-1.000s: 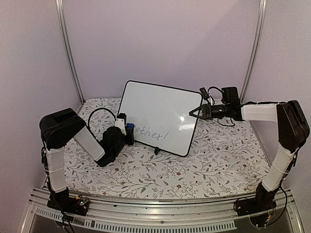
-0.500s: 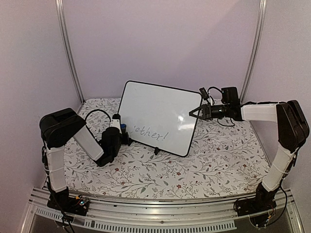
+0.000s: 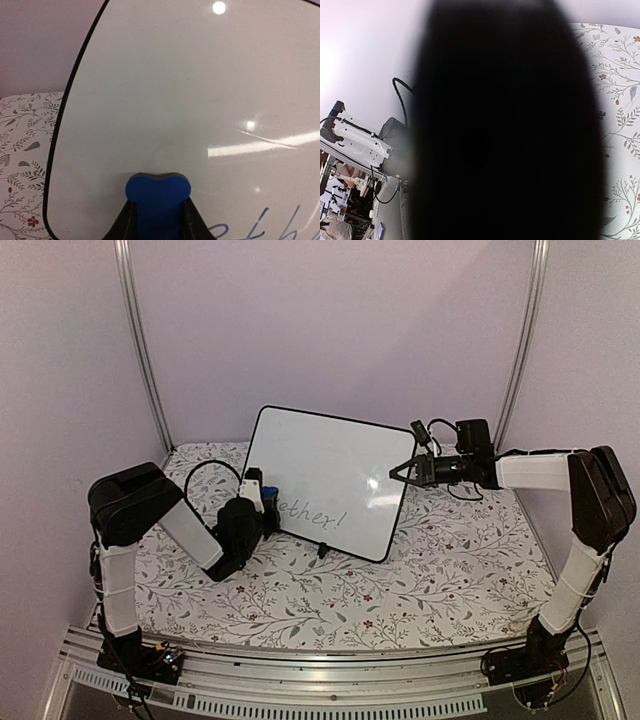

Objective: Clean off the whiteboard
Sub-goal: Erase the center of the whiteboard.

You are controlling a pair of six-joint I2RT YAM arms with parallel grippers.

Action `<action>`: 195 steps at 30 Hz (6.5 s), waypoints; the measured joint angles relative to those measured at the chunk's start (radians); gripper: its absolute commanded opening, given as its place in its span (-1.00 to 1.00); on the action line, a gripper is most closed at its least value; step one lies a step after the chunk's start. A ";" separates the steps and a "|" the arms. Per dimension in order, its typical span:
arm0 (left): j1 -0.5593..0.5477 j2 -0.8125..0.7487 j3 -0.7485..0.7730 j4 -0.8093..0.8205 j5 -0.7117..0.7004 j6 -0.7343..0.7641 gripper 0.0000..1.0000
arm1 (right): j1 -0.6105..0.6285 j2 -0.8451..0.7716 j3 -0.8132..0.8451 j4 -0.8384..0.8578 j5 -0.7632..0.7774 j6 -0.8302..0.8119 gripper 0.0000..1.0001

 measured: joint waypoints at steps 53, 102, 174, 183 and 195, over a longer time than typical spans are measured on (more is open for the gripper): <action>0.139 -0.059 0.024 -0.260 0.026 -0.134 -1.00 | -0.002 0.001 0.002 0.008 0.013 0.011 -1.00; 0.019 -0.018 0.070 -0.182 0.050 -0.066 -1.00 | -0.004 0.008 0.007 0.016 0.022 0.016 -1.00; 0.024 -0.109 -0.038 -0.198 0.134 -0.069 -1.00 | -0.008 0.035 0.048 -0.043 -0.021 -0.037 -0.99; 0.051 -0.129 -0.063 -0.192 0.207 -0.043 -1.00 | -0.008 0.035 0.048 -0.048 -0.028 -0.040 -0.99; 0.027 -0.076 -0.032 -0.131 0.180 -0.033 -1.00 | -0.009 0.035 0.048 -0.043 -0.020 -0.026 -0.99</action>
